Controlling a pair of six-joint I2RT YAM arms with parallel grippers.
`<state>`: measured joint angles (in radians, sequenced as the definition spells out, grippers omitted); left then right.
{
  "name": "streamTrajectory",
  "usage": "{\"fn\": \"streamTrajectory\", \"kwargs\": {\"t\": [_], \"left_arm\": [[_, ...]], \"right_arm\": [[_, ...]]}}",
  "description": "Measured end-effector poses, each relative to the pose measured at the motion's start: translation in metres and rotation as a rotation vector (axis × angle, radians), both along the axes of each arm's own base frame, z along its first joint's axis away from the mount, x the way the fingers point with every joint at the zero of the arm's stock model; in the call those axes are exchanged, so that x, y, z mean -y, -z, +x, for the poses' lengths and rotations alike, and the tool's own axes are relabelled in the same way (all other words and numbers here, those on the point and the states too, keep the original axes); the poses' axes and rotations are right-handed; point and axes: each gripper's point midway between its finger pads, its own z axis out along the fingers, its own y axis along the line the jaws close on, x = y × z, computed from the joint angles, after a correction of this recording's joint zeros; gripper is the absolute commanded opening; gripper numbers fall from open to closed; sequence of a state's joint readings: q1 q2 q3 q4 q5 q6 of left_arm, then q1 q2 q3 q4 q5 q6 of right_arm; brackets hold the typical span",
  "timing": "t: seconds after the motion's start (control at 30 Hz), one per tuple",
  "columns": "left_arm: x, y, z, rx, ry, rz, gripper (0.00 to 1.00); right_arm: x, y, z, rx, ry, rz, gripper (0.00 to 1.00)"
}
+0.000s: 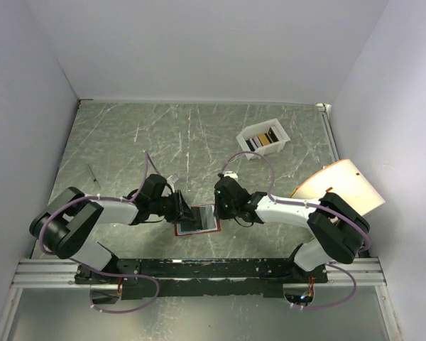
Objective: Put the credit cards into the card holder
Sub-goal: Insert the credit card into the card holder.
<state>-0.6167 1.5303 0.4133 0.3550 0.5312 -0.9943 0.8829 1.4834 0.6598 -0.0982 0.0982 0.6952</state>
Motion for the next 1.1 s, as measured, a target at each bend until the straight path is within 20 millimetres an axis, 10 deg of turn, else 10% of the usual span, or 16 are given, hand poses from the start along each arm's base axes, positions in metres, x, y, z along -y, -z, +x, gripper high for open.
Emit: {"fn": "streamTrajectory", "kwargs": {"t": [0.73,1.1], "left_arm": [[-0.011,-0.013,0.013,0.063,-0.05,0.096,0.56],[0.001,-0.006,0.01,0.032,-0.03,0.059,0.32]], "right_arm": [[0.002,0.0,-0.005,-0.003,0.02,0.035,0.19],[0.001,0.0,-0.005,-0.007,0.025,0.049,0.19]]}}
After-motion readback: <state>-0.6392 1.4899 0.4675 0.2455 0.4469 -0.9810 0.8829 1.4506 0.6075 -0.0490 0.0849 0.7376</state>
